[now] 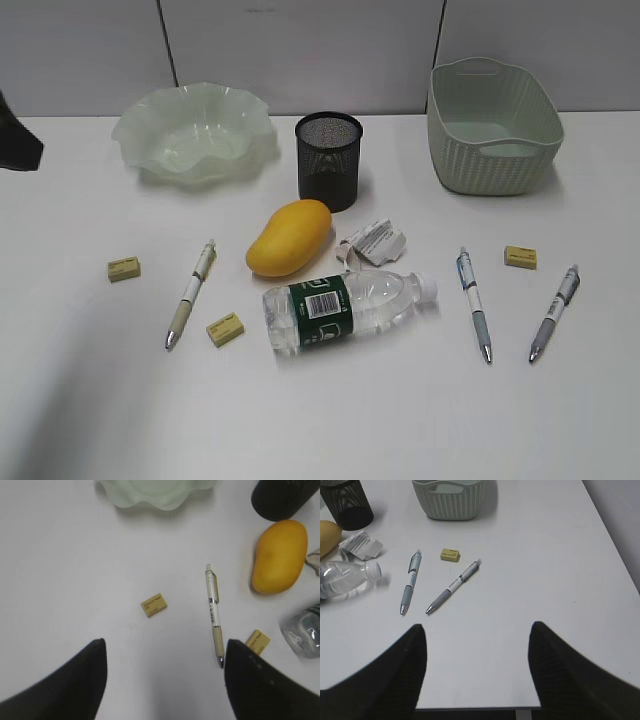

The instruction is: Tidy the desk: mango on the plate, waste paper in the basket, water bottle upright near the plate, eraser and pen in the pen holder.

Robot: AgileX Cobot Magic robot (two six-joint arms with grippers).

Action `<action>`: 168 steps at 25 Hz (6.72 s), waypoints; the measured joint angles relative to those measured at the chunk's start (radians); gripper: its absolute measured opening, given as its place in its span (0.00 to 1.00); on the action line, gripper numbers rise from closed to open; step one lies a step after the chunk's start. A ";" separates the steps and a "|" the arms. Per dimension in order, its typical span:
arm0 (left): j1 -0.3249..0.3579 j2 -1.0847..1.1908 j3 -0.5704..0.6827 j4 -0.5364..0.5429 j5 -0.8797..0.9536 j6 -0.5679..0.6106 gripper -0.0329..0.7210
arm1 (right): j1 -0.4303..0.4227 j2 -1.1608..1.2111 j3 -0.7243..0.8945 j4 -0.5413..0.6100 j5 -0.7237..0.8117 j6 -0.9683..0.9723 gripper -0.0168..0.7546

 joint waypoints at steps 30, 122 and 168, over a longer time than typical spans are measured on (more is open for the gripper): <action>-0.299 0.683 -0.509 -0.029 0.105 0.073 0.96 | 0.000 0.000 0.000 0.000 0.000 0.000 0.68; 0.040 0.994 -0.786 -0.251 -0.238 0.167 0.77 | 0.000 0.000 0.000 0.002 0.000 0.001 0.68; 0.042 0.913 -0.911 -0.177 0.322 0.167 0.82 | 0.000 0.000 0.000 0.002 0.000 0.001 0.68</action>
